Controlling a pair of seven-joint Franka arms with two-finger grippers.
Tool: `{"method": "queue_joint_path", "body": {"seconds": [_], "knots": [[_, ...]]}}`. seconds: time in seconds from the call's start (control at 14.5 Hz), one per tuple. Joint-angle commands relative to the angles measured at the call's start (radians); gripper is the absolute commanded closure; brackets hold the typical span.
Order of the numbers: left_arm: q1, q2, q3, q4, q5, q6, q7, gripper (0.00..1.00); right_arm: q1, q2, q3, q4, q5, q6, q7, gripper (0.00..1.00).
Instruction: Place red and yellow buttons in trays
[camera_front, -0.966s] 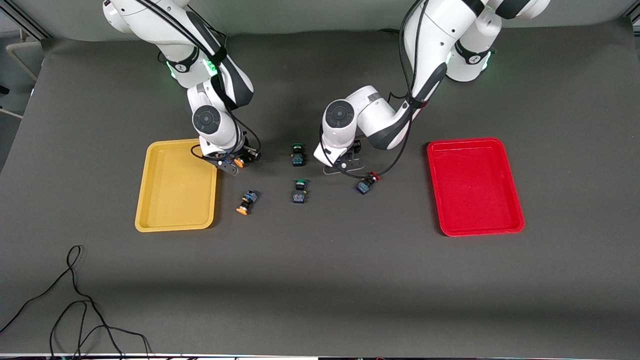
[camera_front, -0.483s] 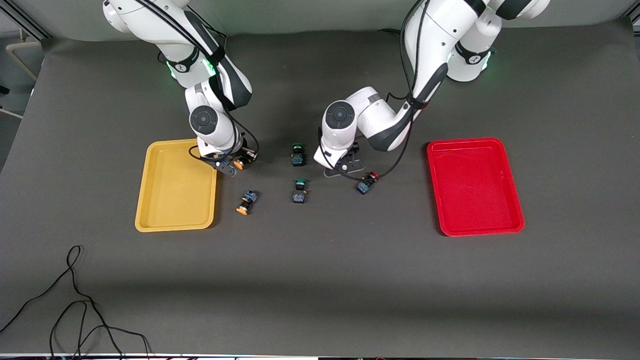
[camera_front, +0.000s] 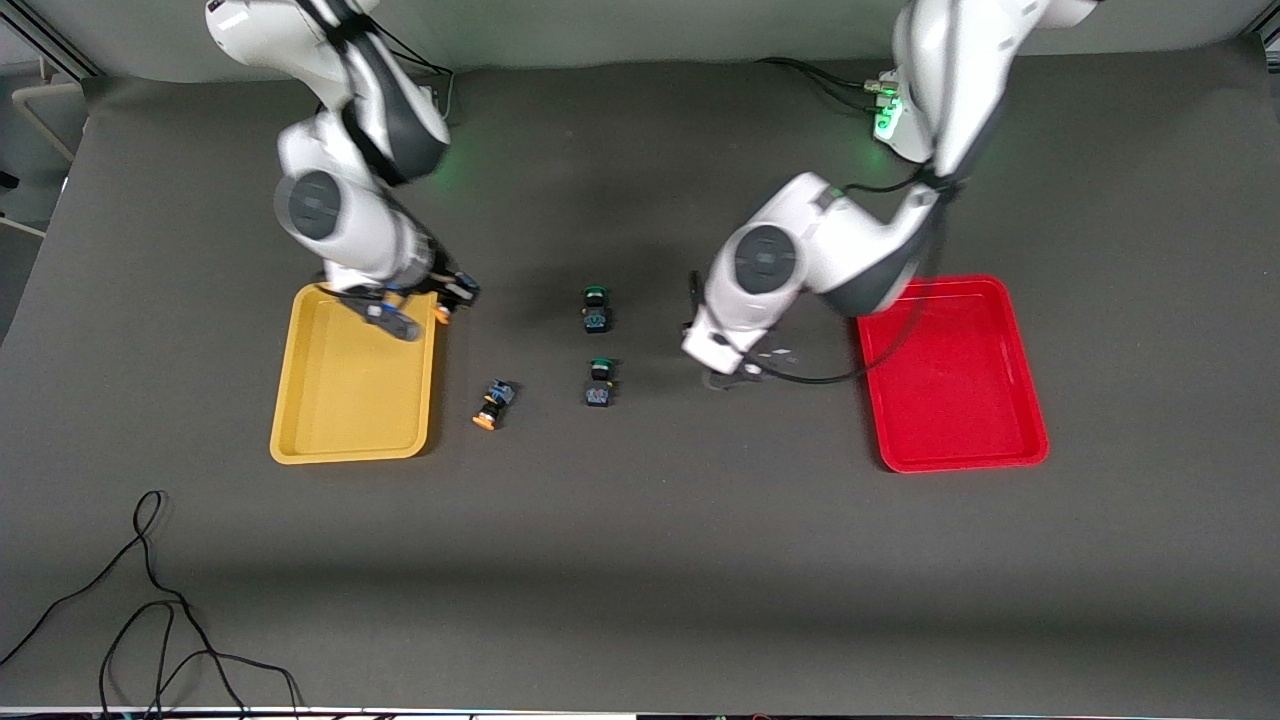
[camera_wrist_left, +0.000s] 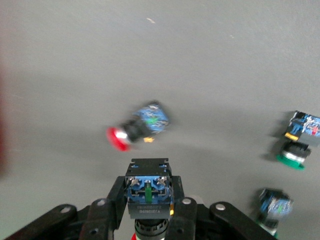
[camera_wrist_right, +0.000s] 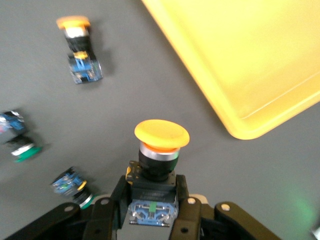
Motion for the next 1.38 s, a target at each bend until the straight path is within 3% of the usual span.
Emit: {"method": "queue_joint_path", "body": {"seconds": [0.0,0.14,0.34,0.62,0.9,0.97,1.03,1.1,1.17,1.31], "knots": [[0.156,-0.112,-0.016,-0.078,-0.060,-0.114,0.234,0.97,0.001,-0.071,-0.121,0.045,0.003,-0.117,-0.127,0.76],[0.245,-0.156,-0.012,-0.148,-0.059,-0.135,0.371,0.97,-0.004,-0.086,-0.167,0.042,-0.050,-0.125,-0.180,0.76],[0.383,-0.166,-0.009,-0.236,0.004,-0.110,0.538,0.97,-0.004,-0.004,-0.241,-0.002,-0.083,-0.024,-0.262,0.76],[0.433,-0.088,-0.005,-0.356,0.128,0.169,0.545,0.97,-0.004,0.165,-0.311,-0.076,-0.074,0.202,-0.427,0.76],[0.430,-0.006,0.028,-0.370,0.196,0.275,0.535,0.91,-0.002,0.285,-0.311,-0.096,-0.071,0.303,-0.442,0.75],[0.431,0.003,0.033,-0.365,0.211,0.277,0.535,0.81,-0.004,0.292,-0.311,-0.098,-0.071,0.305,-0.451,0.74],[0.431,0.011,0.033,-0.359,0.214,0.277,0.540,0.57,-0.004,0.294,-0.311,-0.099,-0.071,0.305,-0.455,0.56],[0.430,0.014,0.033,-0.348,0.214,0.266,0.543,0.08,-0.004,0.293,-0.311,-0.099,-0.071,0.302,-0.453,0.04],[0.430,0.011,0.033,-0.335,0.214,0.254,0.539,0.01,-0.004,0.288,-0.311,-0.098,-0.069,0.296,-0.453,0.00],[0.427,-0.018,0.030,-0.296,0.214,0.173,0.540,0.01,-0.004,0.264,-0.313,-0.093,-0.068,0.277,-0.445,0.00]]}}
